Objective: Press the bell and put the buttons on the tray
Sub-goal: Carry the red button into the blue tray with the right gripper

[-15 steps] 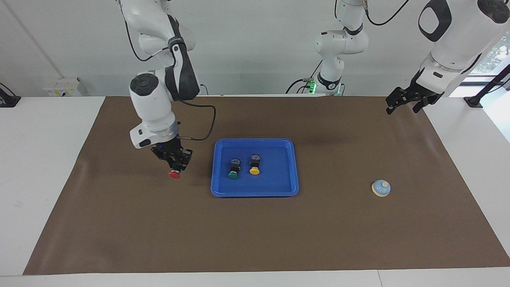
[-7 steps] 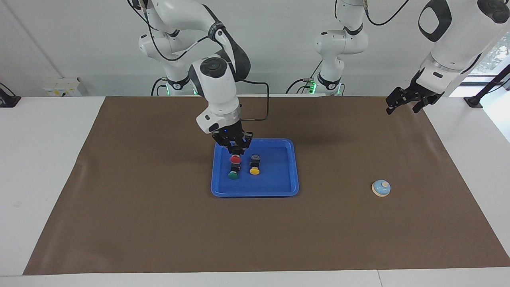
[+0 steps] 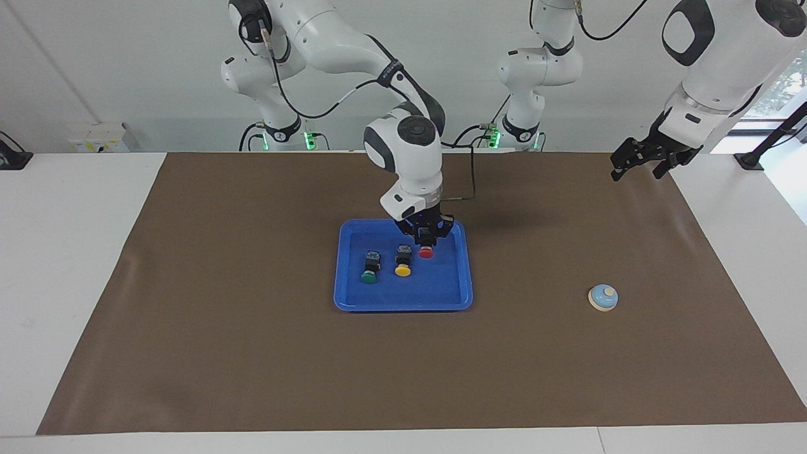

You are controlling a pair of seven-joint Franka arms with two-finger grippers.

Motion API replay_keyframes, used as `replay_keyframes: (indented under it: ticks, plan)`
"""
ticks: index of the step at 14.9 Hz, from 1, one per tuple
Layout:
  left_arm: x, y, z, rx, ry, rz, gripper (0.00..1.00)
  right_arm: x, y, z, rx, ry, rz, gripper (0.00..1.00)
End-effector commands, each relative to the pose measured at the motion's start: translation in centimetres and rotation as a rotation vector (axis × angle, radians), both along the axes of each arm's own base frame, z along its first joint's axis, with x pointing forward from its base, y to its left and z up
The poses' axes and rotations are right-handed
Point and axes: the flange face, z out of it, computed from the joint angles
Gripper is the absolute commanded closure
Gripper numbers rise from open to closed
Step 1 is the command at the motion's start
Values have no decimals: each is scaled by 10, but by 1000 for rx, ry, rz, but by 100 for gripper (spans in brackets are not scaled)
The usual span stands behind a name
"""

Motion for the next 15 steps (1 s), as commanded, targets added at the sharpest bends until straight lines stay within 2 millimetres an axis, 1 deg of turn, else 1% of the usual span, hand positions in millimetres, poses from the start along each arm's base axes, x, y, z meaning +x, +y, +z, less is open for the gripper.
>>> replay_keyframes:
  ticks: [1,3,5,6,7,8,9,10,12,13,14,15]
  plan:
    - [-3,1,5,-2,1,4,0,5,3,-12,2,-34,-6,100]
    - [-3,1,5,-2,1,4,0,1,2,-20,12,-46,-2,100]
    - [-3,1,5,-2,1,4,0,-7,3,-29,17,-52,4,100]
    - [-3,1,5,-2,1,4,0,-8,3,-30,21,-56,1,100]
    - [-3,1,5,-2,1,4,0,-9,3,-32,25,-53,-18,89]
    - [-3,1,5,-2,1,4,0,-9,3,-32,28,-51,-36,53]
    - [-3,1,5,-2,1,4,0,-9,5,-30,31,-54,-37,23]
    - [-2,1,5,-2,-1,4,0,-13,9,-31,32,-54,-34,7]
    - [-3,1,5,-2,1,4,0,-13,9,-31,33,-52,-44,6]
    - [-3,1,5,-2,1,6,0,-13,9,-30,34,-54,-44,4]
    - [-3,1,5,-2,1,4,0,-13,9,-30,32,-51,-44,0]
    - [-3,1,5,-2,1,4,0,-13,8,-30,28,-49,-45,0]
